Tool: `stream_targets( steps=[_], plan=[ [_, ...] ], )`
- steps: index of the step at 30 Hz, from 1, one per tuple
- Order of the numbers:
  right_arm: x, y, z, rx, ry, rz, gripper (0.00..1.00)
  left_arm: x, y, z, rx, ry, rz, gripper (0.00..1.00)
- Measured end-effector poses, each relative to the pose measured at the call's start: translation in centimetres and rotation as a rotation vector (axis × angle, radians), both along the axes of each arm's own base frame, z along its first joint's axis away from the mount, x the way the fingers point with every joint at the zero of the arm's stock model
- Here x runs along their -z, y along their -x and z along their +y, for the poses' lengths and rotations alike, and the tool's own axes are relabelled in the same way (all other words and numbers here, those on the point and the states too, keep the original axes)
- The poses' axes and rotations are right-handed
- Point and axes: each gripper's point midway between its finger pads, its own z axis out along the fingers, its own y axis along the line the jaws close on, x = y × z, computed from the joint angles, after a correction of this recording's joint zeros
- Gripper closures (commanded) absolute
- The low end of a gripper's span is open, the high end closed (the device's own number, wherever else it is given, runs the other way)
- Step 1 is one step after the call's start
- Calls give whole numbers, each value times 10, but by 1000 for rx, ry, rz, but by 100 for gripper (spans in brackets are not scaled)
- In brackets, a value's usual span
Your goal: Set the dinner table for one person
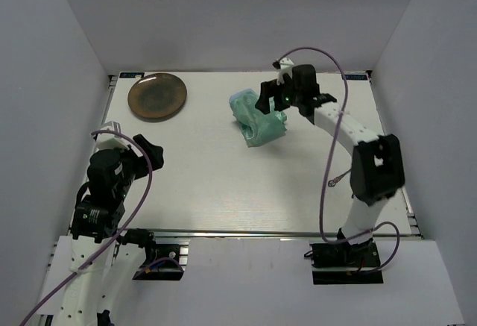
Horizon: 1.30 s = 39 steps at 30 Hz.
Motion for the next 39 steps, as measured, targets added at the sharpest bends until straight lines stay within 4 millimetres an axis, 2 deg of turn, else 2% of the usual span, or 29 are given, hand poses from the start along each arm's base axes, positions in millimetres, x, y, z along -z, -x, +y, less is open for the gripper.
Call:
stream_targets(
  steps=[3,5,10,12,13,15,16,17,19,24,25,27,29,30,32,33,34,35,37,39],
  plan=[
    [20,-40,11,-50,30,1,11,1,-3,-6,40,-3,7,2],
    [39,-59,16,-85,50,15,11,0,-3,-12,77,-1,-6,2],
    [74,-82,24,-162,58,59,11,-4,-1,-21,133,2,-28,2],
    [82,-90,29,-188,46,74,15,-4,-1,-23,146,3,-31,2],
    [84,-92,32,-204,36,80,25,-4,-1,-23,150,3,-32,2],
    [90,-92,37,-236,18,92,38,-4,-1,-24,157,3,-32,2],
    [92,-89,38,-248,10,106,53,-4,-1,-25,159,2,-31,2],
    [93,-85,39,-262,1,117,63,-4,-1,-25,161,2,-29,2],
    [89,-81,44,-290,-29,126,100,-2,-3,-26,163,1,-20,2],
    [66,-66,52,-329,-82,125,100,6,-8,-26,163,-2,19,2],
    [57,-60,51,-335,-88,119,100,8,-9,-26,163,-3,25,2],
    [26,-44,51,-353,-98,72,100,9,-10,-25,154,-4,30,2],
    [-14,-20,48,-375,-106,-13,100,10,-10,-22,134,-4,34,2],
    [-34,-4,48,-391,-109,-57,96,10,-10,-20,120,-4,36,2],
    [-67,37,51,-446,-128,-152,82,10,-9,-15,86,-4,35,2],
    [-78,64,55,-481,-146,-181,57,9,-8,-13,71,-2,32,2],
    [-77,89,57,-510,-164,-196,46,8,-7,-10,57,-1,25,2],
    [-75,117,60,-548,-185,-223,31,5,-4,-7,38,2,12,2],
    [-40,180,62,-630,-214,-173,24,1,-1,-3,16,6,-5,2],
    [13,238,57,-680,-234,-40,22,-1,2,1,-9,10,-19,2]
  ],
)
